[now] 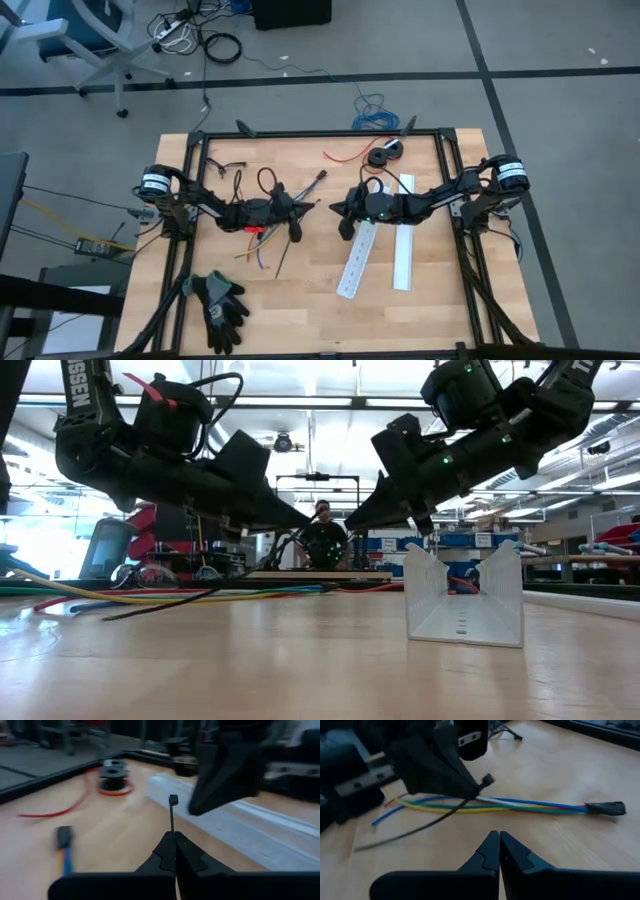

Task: Ziptie cables
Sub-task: Wrap the cable wires with the black zip tie

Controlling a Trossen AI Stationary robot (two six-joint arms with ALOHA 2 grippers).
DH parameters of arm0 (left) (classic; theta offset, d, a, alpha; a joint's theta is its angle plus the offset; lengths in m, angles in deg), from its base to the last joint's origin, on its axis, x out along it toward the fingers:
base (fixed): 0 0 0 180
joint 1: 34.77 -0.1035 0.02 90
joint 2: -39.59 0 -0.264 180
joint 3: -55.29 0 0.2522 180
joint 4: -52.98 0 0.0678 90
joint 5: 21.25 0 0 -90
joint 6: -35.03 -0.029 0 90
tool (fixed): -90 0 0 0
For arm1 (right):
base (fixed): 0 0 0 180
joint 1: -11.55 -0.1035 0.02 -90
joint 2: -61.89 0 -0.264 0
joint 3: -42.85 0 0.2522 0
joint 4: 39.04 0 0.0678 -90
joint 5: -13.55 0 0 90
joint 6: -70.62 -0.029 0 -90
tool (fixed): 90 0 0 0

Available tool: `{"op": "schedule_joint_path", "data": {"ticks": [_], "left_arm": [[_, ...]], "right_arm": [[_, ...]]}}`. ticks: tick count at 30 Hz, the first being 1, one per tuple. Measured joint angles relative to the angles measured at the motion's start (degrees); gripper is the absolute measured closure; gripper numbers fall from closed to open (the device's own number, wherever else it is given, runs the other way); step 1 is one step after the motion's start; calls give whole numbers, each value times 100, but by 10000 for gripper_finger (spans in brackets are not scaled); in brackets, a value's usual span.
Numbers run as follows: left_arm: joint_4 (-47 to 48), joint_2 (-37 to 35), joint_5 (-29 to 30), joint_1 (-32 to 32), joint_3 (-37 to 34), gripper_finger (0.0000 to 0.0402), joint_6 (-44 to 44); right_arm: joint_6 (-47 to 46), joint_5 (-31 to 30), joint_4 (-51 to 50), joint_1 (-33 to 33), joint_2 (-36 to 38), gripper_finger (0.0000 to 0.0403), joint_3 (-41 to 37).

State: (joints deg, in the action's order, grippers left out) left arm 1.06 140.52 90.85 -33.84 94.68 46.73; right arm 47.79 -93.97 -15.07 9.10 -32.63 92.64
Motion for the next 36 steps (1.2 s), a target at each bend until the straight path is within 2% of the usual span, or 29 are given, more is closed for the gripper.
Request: {"op": "schedule_joint_path", "data": {"ticks": [3, 9, 15, 20, 24, 29, 36], "left_arm": [[153, 0, 518, 58, 29, 400, -217], [1019, 2, 1046, 242, 467, 401, -539], [1728, 2, 2005, 423, 874, 401, -715], [1779, 80, 2181, 450, 984, 401, -722], [1782, 291, 2354, 476, 1128, 401, -722], [1789, 547, 2544, 522, 1384, 401, -721], [1929, 545, 2826, 545, 1429, 401, -680]], "right_arm": [[-186, 17, 1, 54, -2, 399, 0], [-530, 69, 84, 186, -4, 396, 0], [-981, 124, 131, 258, -7, 369, 0], [-1479, 123, 213, 365, -7, 339, 0], [-1510, 62, 256, 415, -11, 325, 130], [-1513, 119, 133, 473, -361, 326, 550], [-1508, 170, 21, 541, -1013, 330, 980]]}}
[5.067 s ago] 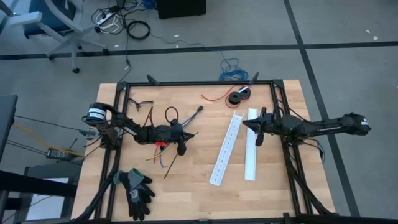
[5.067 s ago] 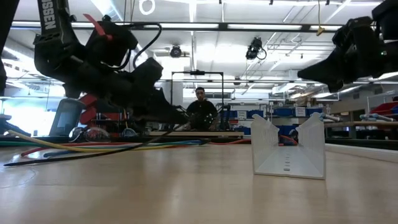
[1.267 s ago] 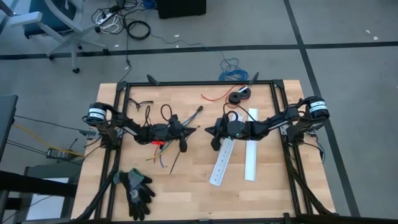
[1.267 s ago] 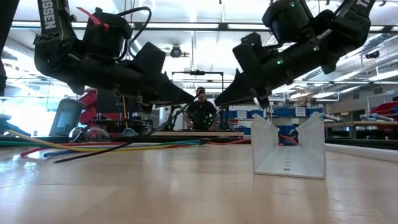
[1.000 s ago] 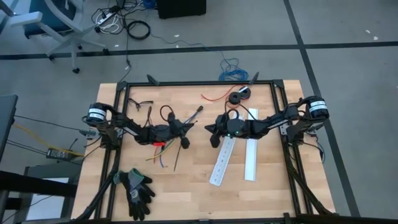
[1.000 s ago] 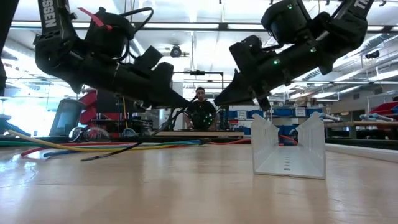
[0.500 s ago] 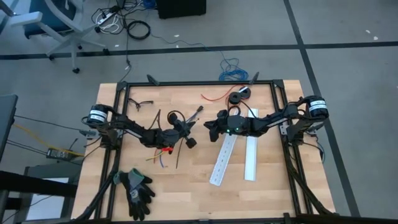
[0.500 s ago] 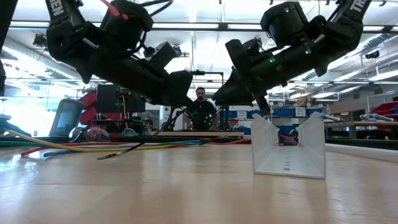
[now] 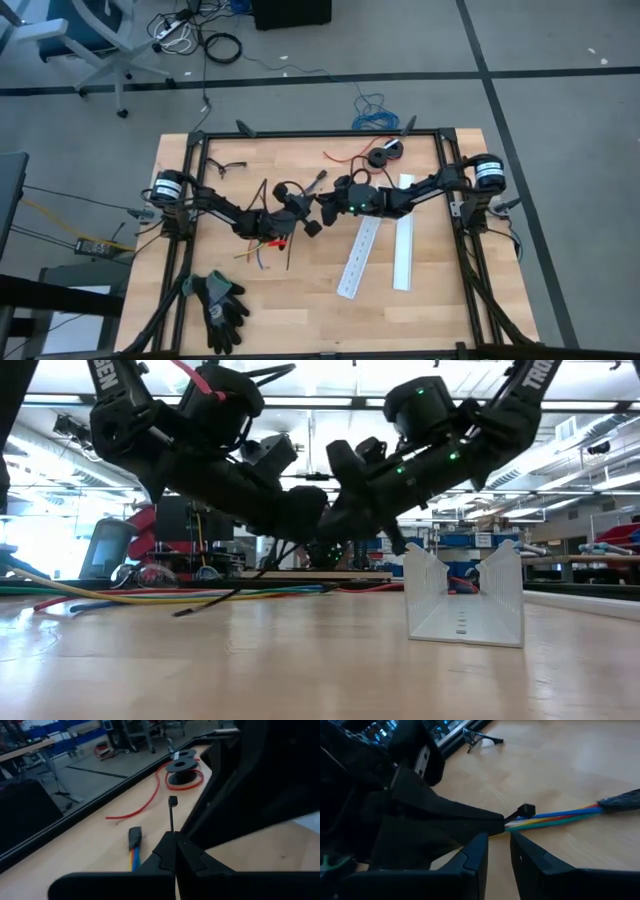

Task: Ziptie cables
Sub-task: Wrap the cable wires with the black zip tie

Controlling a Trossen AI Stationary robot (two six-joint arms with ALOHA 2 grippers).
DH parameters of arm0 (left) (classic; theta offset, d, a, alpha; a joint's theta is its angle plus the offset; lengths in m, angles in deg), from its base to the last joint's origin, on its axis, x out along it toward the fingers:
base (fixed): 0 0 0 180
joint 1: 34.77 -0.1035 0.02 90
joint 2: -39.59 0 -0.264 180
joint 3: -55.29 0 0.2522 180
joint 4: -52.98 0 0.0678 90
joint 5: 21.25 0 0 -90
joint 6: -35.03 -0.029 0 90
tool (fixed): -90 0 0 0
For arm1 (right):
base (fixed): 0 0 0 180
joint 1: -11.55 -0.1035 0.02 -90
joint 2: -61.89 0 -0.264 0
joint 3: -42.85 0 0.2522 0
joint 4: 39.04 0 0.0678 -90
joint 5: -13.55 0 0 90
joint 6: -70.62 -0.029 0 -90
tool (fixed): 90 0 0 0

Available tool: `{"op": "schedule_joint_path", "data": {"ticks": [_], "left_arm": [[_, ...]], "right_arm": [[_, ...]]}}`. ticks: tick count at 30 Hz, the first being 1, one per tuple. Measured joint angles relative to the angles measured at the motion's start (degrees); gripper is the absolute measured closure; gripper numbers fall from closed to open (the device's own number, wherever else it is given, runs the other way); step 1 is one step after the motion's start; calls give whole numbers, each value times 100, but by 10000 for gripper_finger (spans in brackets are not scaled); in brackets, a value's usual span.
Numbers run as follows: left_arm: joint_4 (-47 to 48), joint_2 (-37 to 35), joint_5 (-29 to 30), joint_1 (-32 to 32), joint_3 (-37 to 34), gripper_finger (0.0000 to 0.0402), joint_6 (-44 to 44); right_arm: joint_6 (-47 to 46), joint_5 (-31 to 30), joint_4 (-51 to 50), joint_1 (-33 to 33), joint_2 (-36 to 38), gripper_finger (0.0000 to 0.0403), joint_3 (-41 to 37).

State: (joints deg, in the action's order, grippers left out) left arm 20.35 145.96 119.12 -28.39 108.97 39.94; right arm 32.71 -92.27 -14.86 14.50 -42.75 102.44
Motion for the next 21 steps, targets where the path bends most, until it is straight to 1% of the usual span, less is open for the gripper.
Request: {"op": "schedule_joint_path", "data": {"ticks": [3, 6, 15, 21], "left_arm": [[123, -2, 25, 19, 5, 401, 116], [114, -2, 65, 30, 5, 401, 131], [88, -9, 92, 27, 5, 401, 178], [99, -13, 211, 30, 5, 401, 286]], "right_arm": [[41, 24, -30, 47, -56, 330, 65], [187, 26, 48, 86, -56, 330, 75], [211, 49, 197, 153, -58, 330, 75], [211, -52, 310, 143, -58, 330, 75]]}}
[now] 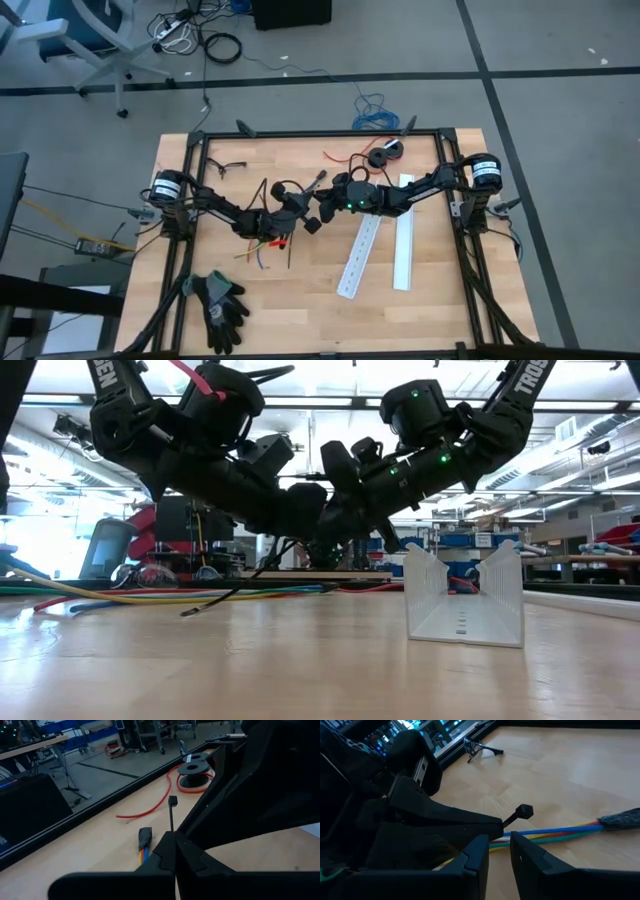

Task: Ziptie cables
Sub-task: Wrap the cable wires with the black zip tie

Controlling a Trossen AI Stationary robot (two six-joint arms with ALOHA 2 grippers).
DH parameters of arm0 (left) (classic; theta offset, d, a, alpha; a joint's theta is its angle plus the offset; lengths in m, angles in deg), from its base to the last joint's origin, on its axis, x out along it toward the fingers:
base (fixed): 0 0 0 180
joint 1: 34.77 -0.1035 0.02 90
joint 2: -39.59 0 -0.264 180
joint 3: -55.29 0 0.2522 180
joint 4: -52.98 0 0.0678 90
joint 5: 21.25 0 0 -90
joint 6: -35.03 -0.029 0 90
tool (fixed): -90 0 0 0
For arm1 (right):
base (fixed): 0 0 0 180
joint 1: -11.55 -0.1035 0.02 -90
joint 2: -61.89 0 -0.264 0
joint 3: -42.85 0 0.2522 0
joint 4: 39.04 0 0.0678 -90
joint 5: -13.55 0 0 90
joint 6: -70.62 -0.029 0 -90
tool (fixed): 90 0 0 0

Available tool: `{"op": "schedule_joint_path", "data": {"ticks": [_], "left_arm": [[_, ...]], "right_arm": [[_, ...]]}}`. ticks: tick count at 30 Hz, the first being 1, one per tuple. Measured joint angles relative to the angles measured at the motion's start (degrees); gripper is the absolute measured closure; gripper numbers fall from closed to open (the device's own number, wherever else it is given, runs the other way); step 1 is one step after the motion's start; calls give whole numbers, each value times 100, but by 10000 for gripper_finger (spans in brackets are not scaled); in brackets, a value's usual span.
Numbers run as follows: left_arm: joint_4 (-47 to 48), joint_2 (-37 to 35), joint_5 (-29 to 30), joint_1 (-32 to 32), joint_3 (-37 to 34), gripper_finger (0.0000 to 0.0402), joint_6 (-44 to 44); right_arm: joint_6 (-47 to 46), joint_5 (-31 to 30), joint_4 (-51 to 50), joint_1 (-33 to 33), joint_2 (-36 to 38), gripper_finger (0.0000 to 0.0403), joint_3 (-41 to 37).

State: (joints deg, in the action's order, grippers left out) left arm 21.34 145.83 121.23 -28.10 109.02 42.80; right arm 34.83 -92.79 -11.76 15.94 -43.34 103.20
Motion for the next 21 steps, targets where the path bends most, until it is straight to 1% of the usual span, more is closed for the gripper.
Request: {"op": "schedule_joint_path", "data": {"ticks": [10, 17, 21], "left_arm": [[252, 11, 65, 26, 0, 401, 79], [221, 11, 160, 24, 0, 401, 180], [185, 11, 198, 24, 0, 401, 296]], "right_arm": [[46, -216, 280, 37, 22, 330, 24], [-32, 20, -140, 114, 22, 330, 24], [-129, 135, -189, 114, 24, 330, 22]]}}
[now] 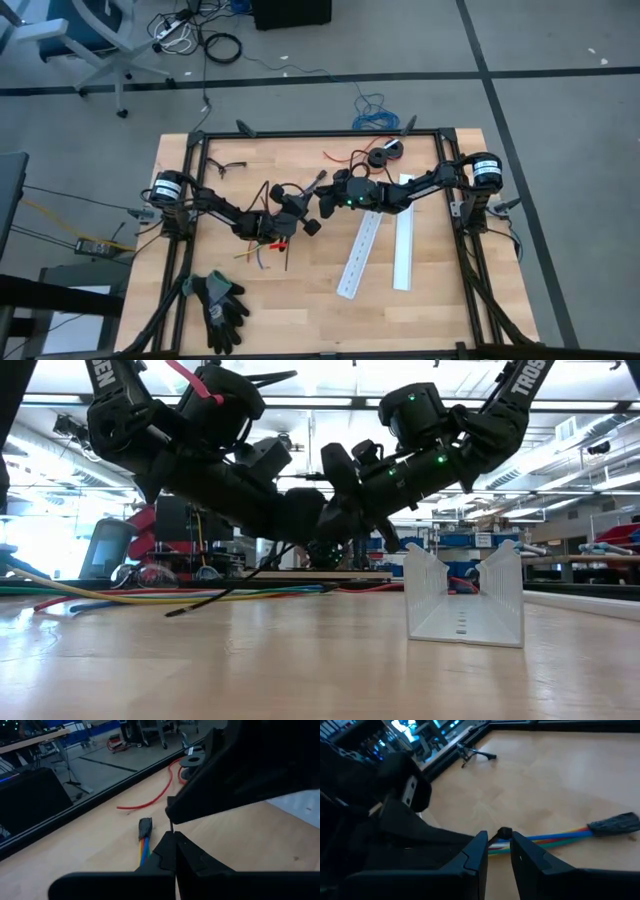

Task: Ziptie cables
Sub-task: Wrap the cable wires with the black zip tie

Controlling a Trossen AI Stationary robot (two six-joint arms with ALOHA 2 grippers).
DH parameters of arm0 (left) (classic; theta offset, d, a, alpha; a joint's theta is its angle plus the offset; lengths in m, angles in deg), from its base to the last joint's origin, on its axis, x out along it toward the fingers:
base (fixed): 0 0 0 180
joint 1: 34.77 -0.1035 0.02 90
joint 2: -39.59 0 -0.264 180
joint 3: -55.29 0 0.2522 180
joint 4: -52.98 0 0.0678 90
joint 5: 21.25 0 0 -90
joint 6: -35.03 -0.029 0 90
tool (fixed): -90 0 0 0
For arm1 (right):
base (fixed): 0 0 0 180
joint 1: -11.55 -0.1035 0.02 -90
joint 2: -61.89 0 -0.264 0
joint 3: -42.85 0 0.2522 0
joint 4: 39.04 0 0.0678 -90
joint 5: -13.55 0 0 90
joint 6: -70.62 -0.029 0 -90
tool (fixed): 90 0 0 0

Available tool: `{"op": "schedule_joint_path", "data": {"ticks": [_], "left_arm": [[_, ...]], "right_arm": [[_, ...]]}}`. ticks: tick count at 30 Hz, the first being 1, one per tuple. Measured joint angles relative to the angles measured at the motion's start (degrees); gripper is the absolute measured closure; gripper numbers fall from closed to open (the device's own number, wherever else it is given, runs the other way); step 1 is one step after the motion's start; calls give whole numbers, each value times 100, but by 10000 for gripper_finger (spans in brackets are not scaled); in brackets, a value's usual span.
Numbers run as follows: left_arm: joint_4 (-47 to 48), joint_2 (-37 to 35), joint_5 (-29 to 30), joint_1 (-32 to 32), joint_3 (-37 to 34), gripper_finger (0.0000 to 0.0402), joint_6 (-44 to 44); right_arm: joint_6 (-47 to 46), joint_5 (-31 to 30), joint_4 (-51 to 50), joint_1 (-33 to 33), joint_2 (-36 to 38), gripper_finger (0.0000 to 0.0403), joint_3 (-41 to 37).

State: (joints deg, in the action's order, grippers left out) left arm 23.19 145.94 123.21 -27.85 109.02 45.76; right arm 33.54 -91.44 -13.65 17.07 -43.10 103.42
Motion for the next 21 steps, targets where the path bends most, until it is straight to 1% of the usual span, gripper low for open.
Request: {"op": "schedule_joint_path", "data": {"ticks": [12, 15, 19, 21], "left_arm": [[-213, 0, 37, -5, -1, 401, 3], [-243, 0, -13, -7, -2, 401, 5], [-287, 0, -36, -10, -2, 400, 4], [-299, 0, -49, -11, -2, 398, 5]], "right_arm": [[163, -30, 166, -7, -2, 333, -4], [236, -29, 166, 7, -1, 350, -7], [440, -22, 168, 7, 0, 393, -9], [505, -1, 169, 7, -2, 398, -9]]}}
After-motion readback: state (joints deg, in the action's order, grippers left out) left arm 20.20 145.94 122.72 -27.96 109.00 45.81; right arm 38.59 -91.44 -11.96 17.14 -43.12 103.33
